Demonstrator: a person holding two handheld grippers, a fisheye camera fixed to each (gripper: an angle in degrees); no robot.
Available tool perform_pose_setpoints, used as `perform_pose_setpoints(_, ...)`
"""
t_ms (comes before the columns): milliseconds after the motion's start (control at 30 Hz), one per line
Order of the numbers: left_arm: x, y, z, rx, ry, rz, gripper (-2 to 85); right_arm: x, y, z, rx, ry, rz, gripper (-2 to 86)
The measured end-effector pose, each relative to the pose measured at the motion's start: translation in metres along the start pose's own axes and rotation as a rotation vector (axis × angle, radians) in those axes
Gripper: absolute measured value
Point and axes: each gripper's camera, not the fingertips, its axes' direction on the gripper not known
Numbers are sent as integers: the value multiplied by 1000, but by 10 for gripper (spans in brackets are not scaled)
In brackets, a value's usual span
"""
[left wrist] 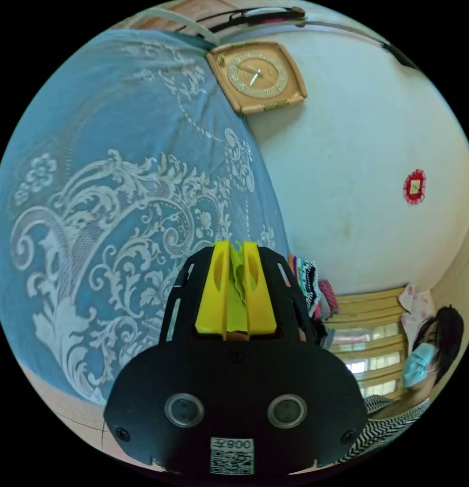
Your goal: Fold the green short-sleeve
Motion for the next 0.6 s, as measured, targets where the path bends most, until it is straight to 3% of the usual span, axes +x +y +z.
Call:
perform_pose_setpoints(133,38,6,16,22,46,47,46,-34,-3,20,51,89,5,8)
perform_pose_setpoints(233,77,12,60,-193,22,152,39,-89,0,54,46,133,-101,6)
perform_pose_setpoints(433,158,9,158,-508,-101,378,24,-234,3,204,-238,344,-459,2)
perform_pose_setpoints(600,207,-3,207,-599,-261,496,9,-320,-5,303,-332,467,-609,1)
